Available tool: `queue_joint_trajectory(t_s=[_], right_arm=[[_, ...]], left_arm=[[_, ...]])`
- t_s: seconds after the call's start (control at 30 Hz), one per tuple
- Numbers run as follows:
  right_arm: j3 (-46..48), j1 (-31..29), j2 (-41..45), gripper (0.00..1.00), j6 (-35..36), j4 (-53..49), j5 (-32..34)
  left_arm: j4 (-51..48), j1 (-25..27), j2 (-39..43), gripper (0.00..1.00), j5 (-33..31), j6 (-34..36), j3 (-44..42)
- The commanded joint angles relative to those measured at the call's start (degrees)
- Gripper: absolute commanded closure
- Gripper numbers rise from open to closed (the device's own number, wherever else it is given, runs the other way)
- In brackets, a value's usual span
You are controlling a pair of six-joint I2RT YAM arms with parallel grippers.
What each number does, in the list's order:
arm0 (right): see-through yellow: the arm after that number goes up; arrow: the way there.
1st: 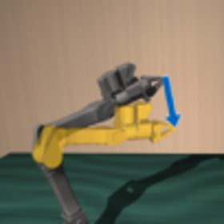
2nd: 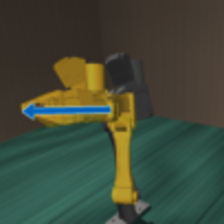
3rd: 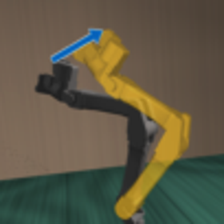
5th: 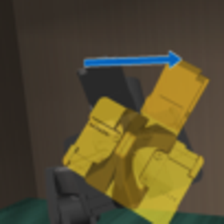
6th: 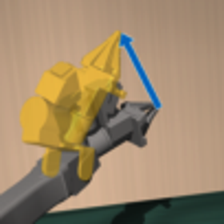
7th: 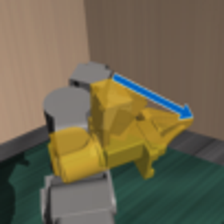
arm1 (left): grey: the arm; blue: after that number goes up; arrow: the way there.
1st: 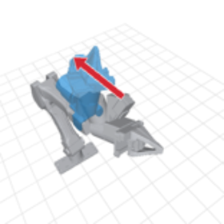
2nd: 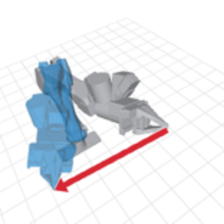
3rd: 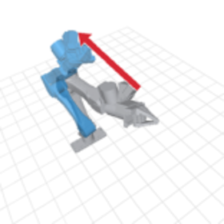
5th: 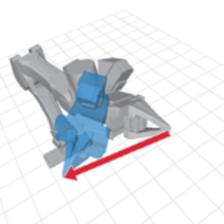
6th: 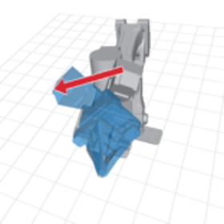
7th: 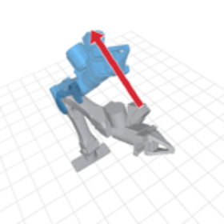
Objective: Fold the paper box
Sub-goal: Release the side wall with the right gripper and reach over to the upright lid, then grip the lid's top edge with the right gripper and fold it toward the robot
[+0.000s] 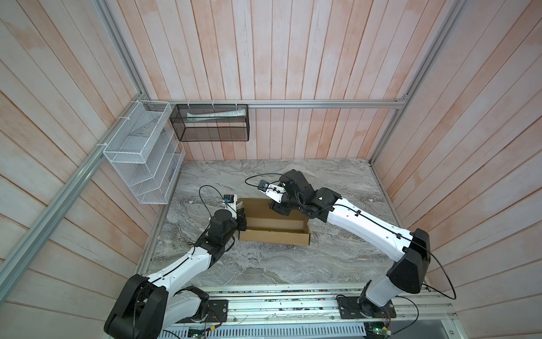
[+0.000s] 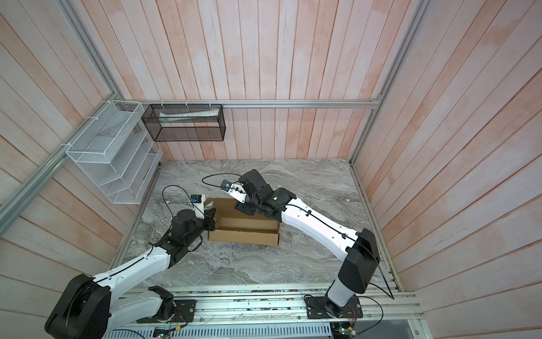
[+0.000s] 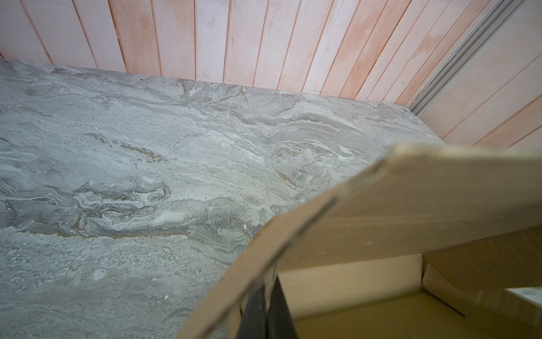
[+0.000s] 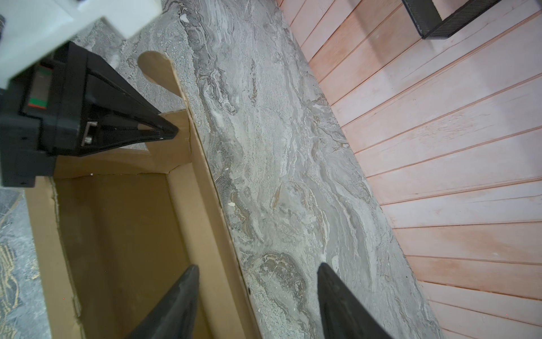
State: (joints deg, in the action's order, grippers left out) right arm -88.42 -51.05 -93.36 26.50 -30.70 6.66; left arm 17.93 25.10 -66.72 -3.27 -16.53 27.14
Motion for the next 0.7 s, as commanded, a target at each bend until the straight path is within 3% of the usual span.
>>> queue_joint_trajectory(t_s=[0.0, 0.67], right_arm=[[-1.9, 0.4, -1.3, 0.36, 1.1, -2.6, -2.0], [-0.3, 0.5, -4.3, 0.54, 0.1, -2.3, -7.1]], left_arm=[[-1.3, 0.1, 0.3, 1.00, -0.8, 0.7, -1.4], [-1.3, 0.1, 2.1, 1.00, -1.7, 0.8, -2.2]])
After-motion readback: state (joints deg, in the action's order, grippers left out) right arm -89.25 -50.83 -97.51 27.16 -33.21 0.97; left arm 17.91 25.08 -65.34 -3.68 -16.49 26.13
